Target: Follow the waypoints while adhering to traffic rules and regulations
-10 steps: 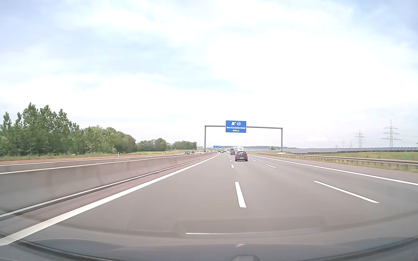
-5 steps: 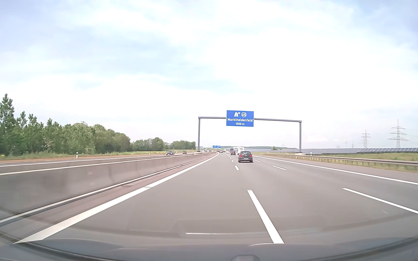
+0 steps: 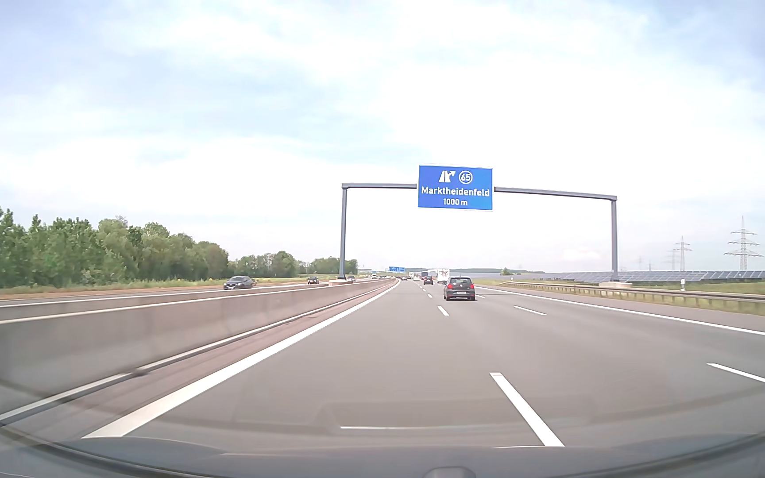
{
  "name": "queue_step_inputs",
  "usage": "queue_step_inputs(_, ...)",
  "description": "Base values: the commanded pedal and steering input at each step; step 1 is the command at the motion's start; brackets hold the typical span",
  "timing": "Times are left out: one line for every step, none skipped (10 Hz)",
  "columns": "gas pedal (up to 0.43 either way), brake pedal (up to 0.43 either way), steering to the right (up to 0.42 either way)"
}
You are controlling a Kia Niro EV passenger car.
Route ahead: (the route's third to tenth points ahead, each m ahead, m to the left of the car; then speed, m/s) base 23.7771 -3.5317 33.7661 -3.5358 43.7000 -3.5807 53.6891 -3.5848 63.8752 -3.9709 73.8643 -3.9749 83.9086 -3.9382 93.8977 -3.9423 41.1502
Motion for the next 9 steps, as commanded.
queue_step_inputs(0.331, 0.0, 0.001)
queue_step_inputs(0.311, 0.0, 0.001)
queue_step_inputs(0.287, 0.0, 0.001)
queue_step_inputs(0.287, 0.0, 0.001)
queue_step_inputs(0.287, 0.0, 0.001)
queue_step_inputs(0.287, 0.0, 0.001)
queue_step_inputs(0.287, 0.0, 0.002)
queue_step_inputs(0.287, 0.0, 0.002)
queue_step_inputs(0.287, 0.0, 0.002)
